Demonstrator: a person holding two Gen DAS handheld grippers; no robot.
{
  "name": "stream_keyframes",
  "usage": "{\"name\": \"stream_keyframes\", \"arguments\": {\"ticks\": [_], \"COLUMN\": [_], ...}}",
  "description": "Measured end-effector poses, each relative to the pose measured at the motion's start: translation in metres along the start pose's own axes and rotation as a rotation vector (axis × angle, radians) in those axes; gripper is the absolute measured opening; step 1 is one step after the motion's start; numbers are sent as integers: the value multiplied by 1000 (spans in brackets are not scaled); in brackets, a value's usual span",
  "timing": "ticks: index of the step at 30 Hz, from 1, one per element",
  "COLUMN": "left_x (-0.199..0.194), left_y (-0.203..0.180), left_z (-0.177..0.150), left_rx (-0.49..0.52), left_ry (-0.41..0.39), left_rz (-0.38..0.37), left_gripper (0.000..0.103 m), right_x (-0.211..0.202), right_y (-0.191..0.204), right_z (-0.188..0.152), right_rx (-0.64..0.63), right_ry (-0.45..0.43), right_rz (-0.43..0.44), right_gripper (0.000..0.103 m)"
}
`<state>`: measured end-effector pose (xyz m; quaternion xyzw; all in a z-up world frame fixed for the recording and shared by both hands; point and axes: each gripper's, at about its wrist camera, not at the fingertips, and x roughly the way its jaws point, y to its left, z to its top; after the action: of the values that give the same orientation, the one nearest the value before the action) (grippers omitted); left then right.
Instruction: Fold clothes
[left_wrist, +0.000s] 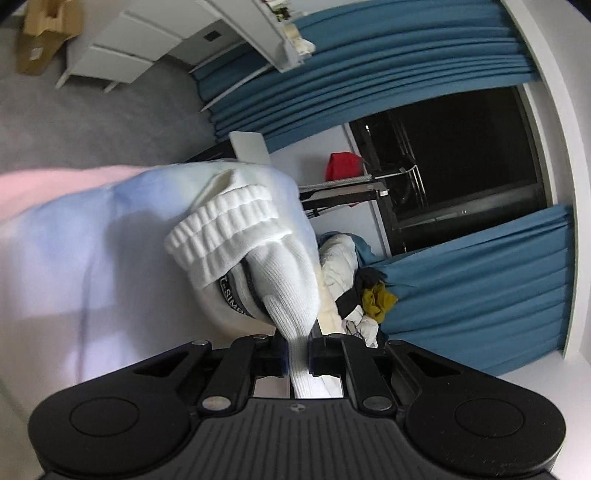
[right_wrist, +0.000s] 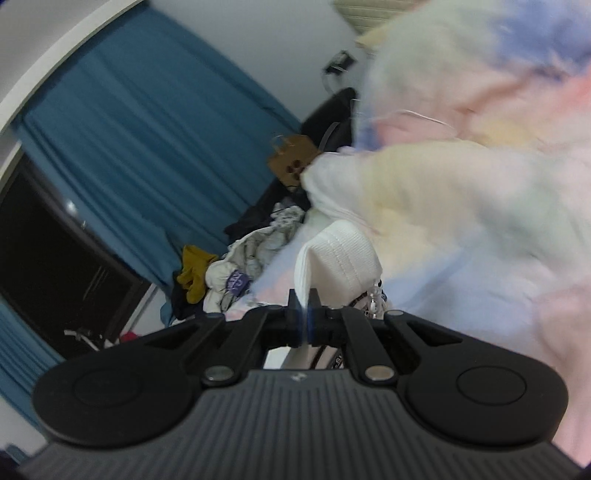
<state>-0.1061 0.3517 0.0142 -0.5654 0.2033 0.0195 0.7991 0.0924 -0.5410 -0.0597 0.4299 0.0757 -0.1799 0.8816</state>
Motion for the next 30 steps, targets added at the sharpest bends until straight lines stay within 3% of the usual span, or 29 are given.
{"name": "stream_keyframes", "arguments": {"ticks": [6,11,16,20,23,25,27,29,30], "left_x": [92,210,328,389,404,399,386,368,357], "left_y": [-30,-46,-45,-29,-15,-12,-13,-18,-20], "left_z": [44,82,107,110,109,109,108,102,97], "left_rx": [-18,10,64,108,113,116,140,183,195], "left_ry": [-14,14,52,93,104,111,110,87,73], "left_rz": [17,128,270,358,362,331,302,283,273], "left_gripper": [10,10,10,12,17,20,30,40,46], "right_x": [91,200,298,356,371,363,351,334,324], "right_y": [75,121,129,118,103,97,91,88,87], "right_z": [11,-12,-61,-95,-106,-100,-91,-82,-77], "right_rx": [-71,-198,-356,-458,-454,-414,-355,-295,-268], "right_ry": [24,59,90,144,174,171,176,182,183], "right_rz": [-20,-108,-202,-257,-236,-174,-121,-92,-82], "right_gripper": [6,6,6,7,11,19,26,50,56]}}
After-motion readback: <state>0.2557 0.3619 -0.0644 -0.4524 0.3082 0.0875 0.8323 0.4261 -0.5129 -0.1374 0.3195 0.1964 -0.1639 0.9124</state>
